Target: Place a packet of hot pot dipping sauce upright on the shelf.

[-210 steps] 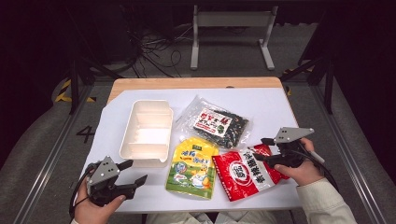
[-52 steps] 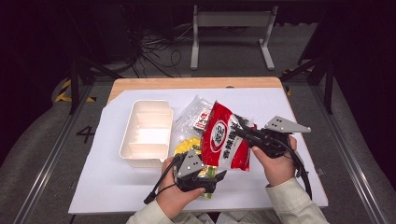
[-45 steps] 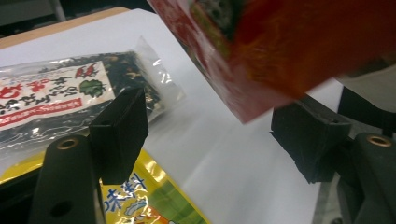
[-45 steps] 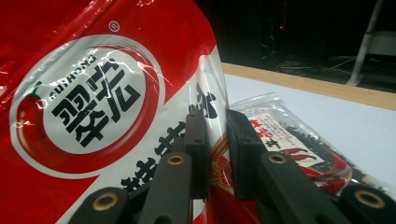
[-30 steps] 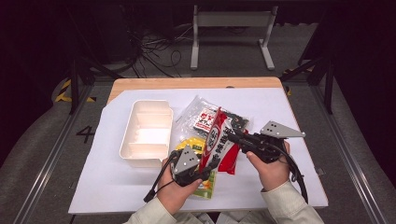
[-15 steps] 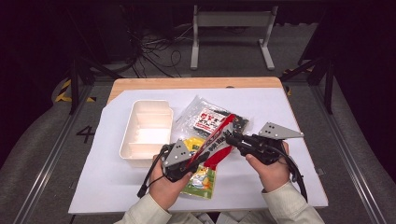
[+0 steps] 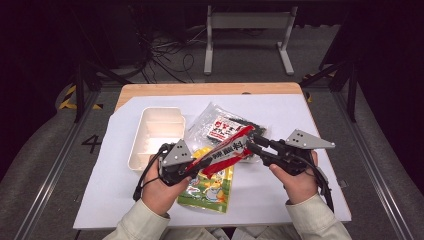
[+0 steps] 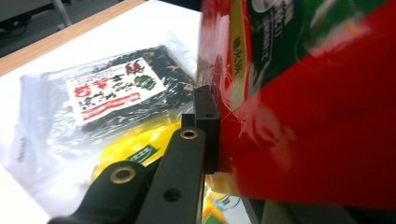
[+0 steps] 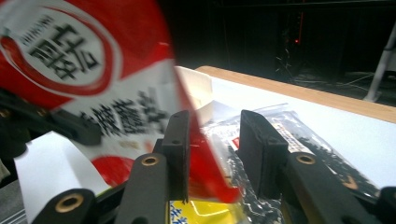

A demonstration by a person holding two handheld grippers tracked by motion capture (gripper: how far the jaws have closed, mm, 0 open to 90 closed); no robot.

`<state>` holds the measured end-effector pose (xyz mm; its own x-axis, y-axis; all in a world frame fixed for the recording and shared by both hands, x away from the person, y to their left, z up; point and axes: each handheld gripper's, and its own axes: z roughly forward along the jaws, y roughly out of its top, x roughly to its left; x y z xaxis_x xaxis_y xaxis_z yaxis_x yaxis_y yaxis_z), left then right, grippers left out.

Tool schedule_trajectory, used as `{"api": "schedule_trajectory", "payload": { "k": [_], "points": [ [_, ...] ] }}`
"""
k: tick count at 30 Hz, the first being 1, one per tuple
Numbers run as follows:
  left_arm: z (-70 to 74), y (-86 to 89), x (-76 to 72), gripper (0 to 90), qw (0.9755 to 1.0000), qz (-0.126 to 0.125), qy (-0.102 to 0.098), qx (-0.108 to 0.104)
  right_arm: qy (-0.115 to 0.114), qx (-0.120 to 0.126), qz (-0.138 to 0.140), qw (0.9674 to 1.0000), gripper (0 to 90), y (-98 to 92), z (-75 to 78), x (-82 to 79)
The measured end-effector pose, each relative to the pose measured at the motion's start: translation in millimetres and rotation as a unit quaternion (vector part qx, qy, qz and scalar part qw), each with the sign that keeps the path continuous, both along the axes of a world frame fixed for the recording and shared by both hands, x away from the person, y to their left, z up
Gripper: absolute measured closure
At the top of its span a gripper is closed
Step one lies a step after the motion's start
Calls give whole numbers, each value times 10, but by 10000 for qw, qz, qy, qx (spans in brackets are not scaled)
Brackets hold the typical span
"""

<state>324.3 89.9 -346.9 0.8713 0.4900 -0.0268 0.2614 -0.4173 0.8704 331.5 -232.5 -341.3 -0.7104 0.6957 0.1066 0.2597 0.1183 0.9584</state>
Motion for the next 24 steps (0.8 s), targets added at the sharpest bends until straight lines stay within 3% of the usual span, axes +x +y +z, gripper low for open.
{"api": "schedule_trajectory", "payload": {
  "k": [7, 16, 21, 24],
  "points": [
    [138, 184, 46, 899, 9999, 8, -12, 137, 80, -41, -105, 9999, 638, -152, -16, 30],
    [314, 416, 154, 898, 9992, 131, -42, 377, 91, -449, -201, 9987, 608, -324, -51, 86],
    [391, 536, 226, 898, 9986, 217, -64, 474, 120, -545, -231, 9982, 596, -390, -71, 111],
    [417, 580, 254, 898, 9984, 235, -86, 517, 119, -624, -333, 9974, 541, -434, -82, 125]
  ]
}}
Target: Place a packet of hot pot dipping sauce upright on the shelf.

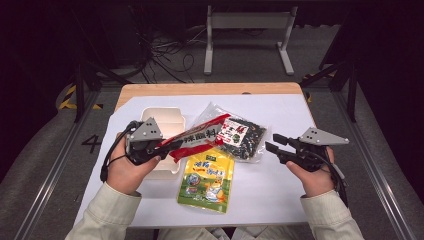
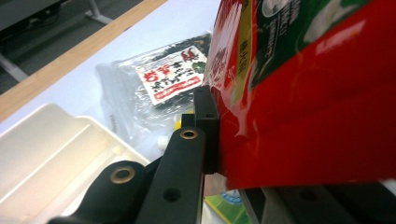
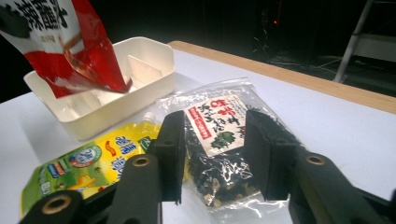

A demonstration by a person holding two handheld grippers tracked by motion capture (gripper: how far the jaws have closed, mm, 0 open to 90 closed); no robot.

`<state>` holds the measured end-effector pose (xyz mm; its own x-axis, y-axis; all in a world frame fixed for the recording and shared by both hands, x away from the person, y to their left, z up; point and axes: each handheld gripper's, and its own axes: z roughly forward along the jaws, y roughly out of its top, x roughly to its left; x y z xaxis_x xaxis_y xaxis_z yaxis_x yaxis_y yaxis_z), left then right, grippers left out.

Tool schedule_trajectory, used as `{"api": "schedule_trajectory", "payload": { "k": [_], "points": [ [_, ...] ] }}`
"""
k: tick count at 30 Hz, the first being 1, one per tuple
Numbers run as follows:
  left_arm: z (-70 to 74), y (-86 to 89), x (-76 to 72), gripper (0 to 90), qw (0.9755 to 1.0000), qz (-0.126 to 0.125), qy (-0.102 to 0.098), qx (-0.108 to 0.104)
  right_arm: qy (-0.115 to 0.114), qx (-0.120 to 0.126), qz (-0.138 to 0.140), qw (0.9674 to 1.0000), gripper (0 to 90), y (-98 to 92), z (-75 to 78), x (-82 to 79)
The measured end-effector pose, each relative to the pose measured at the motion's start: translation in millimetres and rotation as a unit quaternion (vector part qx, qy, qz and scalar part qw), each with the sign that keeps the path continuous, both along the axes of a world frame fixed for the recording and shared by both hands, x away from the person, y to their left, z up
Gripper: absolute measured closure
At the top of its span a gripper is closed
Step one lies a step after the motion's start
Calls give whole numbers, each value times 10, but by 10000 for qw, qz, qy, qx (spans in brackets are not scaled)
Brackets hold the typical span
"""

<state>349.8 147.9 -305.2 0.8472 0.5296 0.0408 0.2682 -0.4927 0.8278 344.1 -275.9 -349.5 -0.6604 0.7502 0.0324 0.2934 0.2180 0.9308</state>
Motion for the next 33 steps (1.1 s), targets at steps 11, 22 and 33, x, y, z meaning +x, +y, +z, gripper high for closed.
{"api": "schedule_trajectory", "payload": {
  "k": [11, 22, 33],
  "points": [
    [151, 273, 177, 898, 9996, 203, -82, 180, 50, -153, -195, 9997, 497, -146, -41, 34],
    [191, 478, 457, 898, 9981, 515, -117, 310, 9, -120, -314, 9994, 472, -231, -26, 27],
    [208, 624, 673, 897, 9977, 509, -149, 429, -14, -127, -489, 9987, 450, -334, -17, -40]
  ]
}}
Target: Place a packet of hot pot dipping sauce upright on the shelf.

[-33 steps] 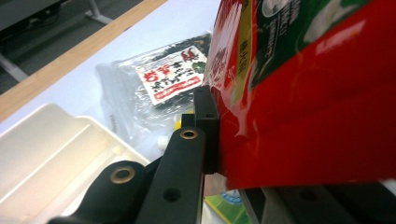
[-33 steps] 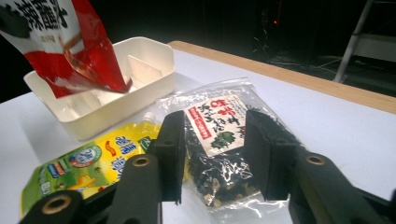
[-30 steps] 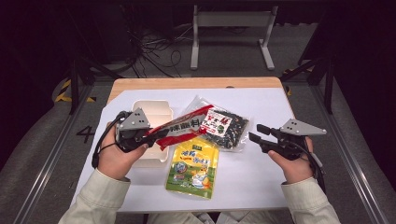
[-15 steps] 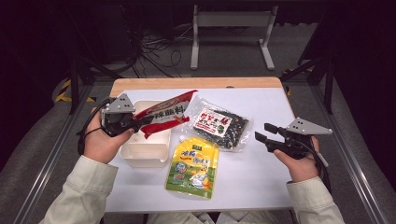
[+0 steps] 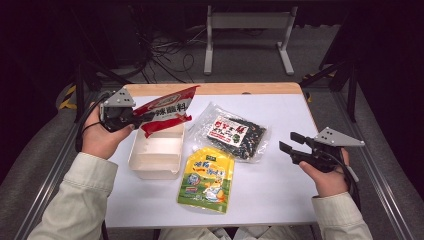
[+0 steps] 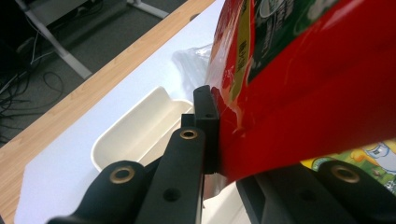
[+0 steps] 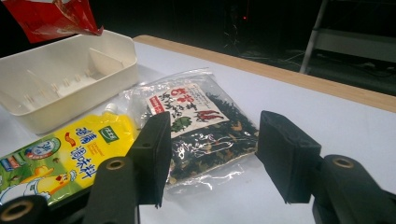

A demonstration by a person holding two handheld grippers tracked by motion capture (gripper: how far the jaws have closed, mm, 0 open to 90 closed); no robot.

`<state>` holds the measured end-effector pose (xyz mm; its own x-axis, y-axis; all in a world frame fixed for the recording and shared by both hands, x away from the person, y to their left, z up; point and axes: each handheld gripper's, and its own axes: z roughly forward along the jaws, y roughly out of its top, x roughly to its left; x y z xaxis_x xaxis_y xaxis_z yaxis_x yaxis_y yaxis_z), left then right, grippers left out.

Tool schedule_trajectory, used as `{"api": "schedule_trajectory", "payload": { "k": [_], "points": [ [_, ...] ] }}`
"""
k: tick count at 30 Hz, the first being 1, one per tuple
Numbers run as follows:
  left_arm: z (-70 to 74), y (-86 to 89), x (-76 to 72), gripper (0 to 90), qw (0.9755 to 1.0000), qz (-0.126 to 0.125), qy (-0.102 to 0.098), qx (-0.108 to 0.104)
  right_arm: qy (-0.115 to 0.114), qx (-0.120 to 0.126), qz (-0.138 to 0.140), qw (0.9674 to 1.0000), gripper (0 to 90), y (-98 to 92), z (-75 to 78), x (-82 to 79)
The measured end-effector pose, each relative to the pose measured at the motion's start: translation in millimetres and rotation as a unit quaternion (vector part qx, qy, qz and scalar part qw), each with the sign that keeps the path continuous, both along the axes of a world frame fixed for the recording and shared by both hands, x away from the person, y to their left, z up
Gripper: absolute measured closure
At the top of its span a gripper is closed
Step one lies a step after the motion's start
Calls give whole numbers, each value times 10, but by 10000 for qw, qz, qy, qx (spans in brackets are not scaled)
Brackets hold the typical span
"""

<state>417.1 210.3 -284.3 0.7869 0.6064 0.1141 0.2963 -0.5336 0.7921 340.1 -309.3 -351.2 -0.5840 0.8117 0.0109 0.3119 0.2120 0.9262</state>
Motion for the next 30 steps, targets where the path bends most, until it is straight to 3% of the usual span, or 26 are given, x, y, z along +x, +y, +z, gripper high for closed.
{"api": "schedule_trajectory", "payload": {
  "k": [6, 12, 30],
  "points": [
    [-19, 29, 106, 897, 9999, 27, -34, 132, 23, -1, -104, 9999, 444, -61, -7, -41],
    [-67, 37, 239, 897, 9992, 37, -198, 342, 18, 4, -216, 9998, 438, -119, -16, -99],
    [-264, 27, 590, 894, 9978, 92, -239, 609, 62, 26, -444, 9990, 437, -261, -42, -230]
  ]
}}
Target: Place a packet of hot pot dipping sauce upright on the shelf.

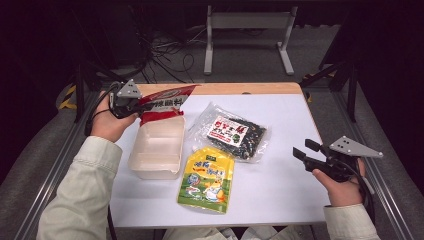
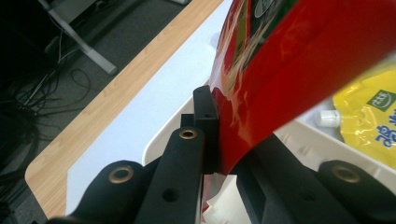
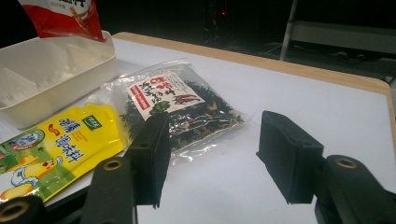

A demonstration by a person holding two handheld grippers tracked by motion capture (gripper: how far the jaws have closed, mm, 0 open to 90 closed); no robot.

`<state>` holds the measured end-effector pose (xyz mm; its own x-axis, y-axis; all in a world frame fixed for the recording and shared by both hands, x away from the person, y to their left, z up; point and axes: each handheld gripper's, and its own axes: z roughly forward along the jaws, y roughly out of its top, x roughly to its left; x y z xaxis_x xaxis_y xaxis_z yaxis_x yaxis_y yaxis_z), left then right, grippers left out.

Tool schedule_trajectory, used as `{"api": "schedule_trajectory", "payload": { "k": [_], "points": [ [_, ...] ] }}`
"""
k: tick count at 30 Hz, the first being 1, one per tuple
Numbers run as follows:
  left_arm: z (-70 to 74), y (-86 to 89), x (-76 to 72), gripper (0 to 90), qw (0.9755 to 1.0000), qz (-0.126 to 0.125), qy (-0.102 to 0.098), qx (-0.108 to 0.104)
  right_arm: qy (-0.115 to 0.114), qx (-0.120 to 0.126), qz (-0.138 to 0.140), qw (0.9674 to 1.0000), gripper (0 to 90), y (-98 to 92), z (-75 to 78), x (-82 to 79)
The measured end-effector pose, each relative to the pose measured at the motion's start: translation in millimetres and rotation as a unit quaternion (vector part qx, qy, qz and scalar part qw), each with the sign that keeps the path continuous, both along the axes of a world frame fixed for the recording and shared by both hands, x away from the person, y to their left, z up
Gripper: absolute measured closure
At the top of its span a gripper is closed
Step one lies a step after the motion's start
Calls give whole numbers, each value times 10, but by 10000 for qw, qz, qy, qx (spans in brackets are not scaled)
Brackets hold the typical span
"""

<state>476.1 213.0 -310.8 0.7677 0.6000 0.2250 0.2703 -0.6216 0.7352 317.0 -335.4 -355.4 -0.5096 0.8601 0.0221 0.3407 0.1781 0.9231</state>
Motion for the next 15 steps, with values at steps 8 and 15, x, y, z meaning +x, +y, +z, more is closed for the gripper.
{"api": "schedule_trajectory", "payload": {
  "k": [8, 15],
  "points": [
    [-121, -6, 111, 894, 9999, 127, 53, -1, 40, 91, 32, 9999, 430, -10, -21, -11],
    [-172, -56, 182, 894, 9998, 180, -80, 13, 60, 103, 64, 9999, 428, 8, -32, -3]
  ]
}}
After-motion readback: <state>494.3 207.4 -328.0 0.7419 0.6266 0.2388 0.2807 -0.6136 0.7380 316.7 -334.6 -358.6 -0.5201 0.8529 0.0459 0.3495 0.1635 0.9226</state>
